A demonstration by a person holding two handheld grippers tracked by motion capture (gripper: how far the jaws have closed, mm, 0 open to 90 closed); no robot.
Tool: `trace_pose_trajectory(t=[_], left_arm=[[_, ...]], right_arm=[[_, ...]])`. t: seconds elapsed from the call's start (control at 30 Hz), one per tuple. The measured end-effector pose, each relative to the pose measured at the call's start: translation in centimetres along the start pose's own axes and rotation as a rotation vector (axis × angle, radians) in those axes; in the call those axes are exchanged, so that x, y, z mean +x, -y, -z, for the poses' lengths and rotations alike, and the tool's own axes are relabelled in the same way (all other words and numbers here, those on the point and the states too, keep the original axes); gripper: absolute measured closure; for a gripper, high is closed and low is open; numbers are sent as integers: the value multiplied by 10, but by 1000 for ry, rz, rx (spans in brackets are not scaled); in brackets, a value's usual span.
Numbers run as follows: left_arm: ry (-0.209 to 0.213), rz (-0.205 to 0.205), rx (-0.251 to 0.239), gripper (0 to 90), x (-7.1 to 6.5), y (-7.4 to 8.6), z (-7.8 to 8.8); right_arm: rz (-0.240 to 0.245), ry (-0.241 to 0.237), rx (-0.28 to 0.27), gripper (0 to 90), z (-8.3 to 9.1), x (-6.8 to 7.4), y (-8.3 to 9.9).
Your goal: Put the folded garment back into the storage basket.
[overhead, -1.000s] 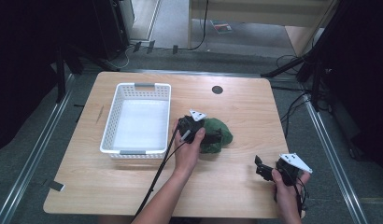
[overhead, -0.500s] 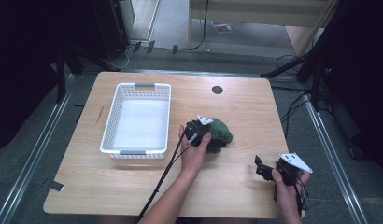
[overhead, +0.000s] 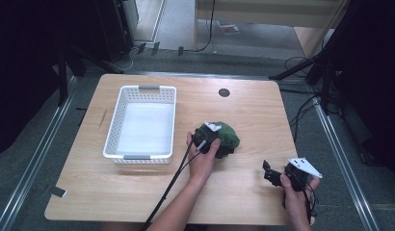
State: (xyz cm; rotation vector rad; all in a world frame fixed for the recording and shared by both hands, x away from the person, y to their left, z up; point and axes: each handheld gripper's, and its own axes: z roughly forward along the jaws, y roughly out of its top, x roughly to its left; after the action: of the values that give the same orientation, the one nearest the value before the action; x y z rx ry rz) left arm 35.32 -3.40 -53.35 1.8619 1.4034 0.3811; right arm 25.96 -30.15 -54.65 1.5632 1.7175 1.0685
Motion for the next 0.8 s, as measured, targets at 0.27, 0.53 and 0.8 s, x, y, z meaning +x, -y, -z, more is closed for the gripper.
trace_pose_trajectory(t=[0.27, 0.53, 0.8], left_arm=[[22, 45, -1, 0, 5, 4, -4], [-3, 39, 13, 0, 3, 6, -7], [-18, 22, 24, 0, 2, 6, -8]], right_arm=[[-4, -1, 2, 8, 0, 0, 0], [-1, -1, 2, 8, 0, 0, 0], [-3, -2, 3, 8, -1, -1, 0]])
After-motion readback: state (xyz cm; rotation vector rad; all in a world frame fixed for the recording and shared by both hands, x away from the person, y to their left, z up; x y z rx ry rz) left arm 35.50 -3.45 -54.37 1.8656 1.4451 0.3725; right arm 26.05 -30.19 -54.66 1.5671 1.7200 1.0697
